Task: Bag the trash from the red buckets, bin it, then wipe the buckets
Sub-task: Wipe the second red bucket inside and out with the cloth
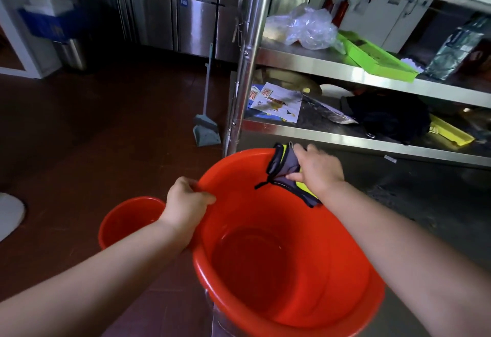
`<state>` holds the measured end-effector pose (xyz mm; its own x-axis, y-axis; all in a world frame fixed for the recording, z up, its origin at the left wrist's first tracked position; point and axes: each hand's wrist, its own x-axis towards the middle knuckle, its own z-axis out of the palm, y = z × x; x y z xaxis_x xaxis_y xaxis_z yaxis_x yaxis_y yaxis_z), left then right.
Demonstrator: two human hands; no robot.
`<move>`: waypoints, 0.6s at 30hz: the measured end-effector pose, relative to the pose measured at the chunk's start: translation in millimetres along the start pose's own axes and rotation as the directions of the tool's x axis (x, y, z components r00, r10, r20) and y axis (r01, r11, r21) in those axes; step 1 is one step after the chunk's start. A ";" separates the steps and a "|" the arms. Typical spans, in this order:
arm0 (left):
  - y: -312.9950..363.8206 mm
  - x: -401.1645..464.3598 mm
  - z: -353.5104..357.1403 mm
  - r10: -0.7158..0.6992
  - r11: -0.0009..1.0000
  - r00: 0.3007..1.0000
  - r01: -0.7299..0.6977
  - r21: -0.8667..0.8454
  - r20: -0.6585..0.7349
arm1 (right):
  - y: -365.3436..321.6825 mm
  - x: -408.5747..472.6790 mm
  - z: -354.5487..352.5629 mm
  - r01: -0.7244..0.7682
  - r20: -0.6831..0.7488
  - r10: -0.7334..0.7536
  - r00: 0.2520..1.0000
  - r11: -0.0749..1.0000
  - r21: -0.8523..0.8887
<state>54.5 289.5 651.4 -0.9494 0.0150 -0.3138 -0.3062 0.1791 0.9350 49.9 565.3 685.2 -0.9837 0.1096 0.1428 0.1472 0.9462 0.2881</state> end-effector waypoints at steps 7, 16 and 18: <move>18.4 31.2 -5.4 0.168 0.713 0.968 -0.248 0.656 0.183 | -5.9 0.8 -2.3 0.082 0.000 -0.082 0.997 0.997 -0.001; 42.4 66.1 -0.6 0.226 0.652 0.874 -0.463 0.600 0.430 | -61.6 22.7 -4.8 0.368 -0.078 -0.367 0.927 0.930 -0.004; 37.6 65.7 2.2 0.172 0.765 0.913 -0.360 0.534 0.369 | -60.3 25.0 -2.7 0.353 -0.082 -0.352 0.932 0.936 -0.003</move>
<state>-19.2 299.3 665.6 -0.8938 0.4077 -0.1870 0.1451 0.6573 0.7395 16.7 510.2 673.9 -0.9605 -0.2558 0.1098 -0.2089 0.9231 0.3229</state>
